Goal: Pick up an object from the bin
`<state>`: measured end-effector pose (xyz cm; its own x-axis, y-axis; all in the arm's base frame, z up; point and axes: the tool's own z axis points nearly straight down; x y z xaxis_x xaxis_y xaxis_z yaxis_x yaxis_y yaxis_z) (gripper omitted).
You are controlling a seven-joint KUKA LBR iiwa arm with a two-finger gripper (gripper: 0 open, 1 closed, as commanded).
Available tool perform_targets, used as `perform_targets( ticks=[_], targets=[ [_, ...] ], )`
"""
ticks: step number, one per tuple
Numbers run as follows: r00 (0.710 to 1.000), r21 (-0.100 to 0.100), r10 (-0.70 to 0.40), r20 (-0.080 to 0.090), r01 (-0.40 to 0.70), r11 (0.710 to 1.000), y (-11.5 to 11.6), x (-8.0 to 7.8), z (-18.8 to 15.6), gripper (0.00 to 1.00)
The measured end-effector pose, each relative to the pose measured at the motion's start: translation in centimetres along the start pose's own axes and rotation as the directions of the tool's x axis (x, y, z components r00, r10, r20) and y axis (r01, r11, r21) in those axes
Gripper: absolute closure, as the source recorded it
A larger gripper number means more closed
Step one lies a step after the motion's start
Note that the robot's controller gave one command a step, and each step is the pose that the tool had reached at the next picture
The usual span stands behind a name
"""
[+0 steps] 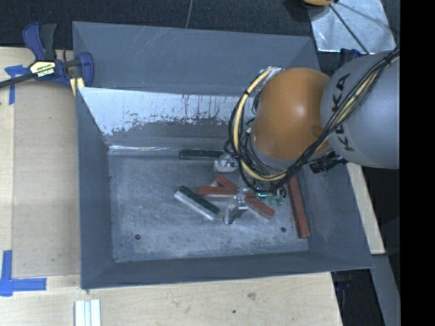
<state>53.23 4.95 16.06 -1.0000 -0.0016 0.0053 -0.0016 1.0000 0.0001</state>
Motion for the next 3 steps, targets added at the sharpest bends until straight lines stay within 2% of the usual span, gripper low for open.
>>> perform_targets(
  ticks=[1, 2, 3],
  targets=[
    [1.0, 0.0, 0.001, 0.008, -0.001, 1.0, 0.0, -0.2, -0.4, 0.0],
    [0.998, -0.002, 0.06, 0.022, -0.06, 0.998, -0.2, -5.1, 8.3, 1.0],
    [0.998, -0.002, 0.061, 0.022, -0.061, 0.998, -0.2, -5.1, 8.3, 1.0]
  ],
)
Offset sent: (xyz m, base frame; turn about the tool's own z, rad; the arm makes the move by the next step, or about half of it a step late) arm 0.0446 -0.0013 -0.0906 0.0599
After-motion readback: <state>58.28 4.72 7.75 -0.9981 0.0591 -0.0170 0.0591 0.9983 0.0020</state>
